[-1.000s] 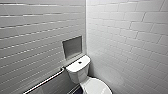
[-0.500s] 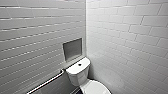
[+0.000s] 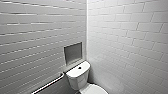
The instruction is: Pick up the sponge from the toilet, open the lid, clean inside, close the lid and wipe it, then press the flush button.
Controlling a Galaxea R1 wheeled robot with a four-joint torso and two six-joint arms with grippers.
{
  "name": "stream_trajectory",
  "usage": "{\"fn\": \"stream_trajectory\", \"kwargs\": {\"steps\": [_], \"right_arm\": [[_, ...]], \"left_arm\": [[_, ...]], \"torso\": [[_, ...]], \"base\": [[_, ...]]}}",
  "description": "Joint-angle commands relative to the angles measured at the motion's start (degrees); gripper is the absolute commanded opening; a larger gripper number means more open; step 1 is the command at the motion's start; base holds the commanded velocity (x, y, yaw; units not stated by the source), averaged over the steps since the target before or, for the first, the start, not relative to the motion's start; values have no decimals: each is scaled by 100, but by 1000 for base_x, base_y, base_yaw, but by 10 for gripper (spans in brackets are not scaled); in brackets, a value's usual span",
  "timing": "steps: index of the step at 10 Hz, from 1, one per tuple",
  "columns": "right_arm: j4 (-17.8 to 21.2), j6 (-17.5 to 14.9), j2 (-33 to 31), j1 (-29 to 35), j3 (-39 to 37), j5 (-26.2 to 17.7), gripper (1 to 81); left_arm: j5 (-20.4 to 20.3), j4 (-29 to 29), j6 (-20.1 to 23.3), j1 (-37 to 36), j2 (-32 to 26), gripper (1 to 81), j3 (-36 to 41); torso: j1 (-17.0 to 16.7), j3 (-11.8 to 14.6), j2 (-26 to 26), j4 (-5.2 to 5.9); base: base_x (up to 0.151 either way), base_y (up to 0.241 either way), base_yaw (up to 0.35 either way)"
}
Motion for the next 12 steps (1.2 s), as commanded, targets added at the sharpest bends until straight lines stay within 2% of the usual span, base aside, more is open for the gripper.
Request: {"fn": "stream_trajectory", "kwargs": {"steps": [1, 3, 5, 6, 7, 9, 12], "right_arm": [[12, -23, 66, 142, -27, -384, 10], [-86, -50, 138, 212, -211, -411, 10], [-50, -85, 243, 371, -299, -455, 10], [-24, -85, 269, 467, -396, -639, 10], [-112, -120, 278, 503, -405, -929, 10], [-252, -226, 357, 459, -378, -920, 10], [-191, -208, 384, 441, -352, -920, 10]], "left_arm": [[342, -82, 37, -324, 56, 811, -84], [281, -90, 37, -324, 188, 811, -384], [-449, -99, 37, -280, 356, 811, -551], [-677, -82, 45, -271, 382, 811, -551], [-704, -55, 54, -315, 391, 811, -524], [-704, -38, 72, -376, 364, 811, -551], [-686, -82, 54, -368, 347, 811, -551]], "torso": [[0, 0, 0, 0], [0, 2, 0, -2], [0, 0, 0, -2], [-2, 2, 0, -2], [0, 0, 0, -2], [0, 2, 0, -2], [0, 0, 0, -2]], "base": [[0, 0, 0], [0, 0, 0], [0, 0, 0], [0, 0, 0], [0, 0, 0], [0, 0, 0], [0, 0, 0]]}}
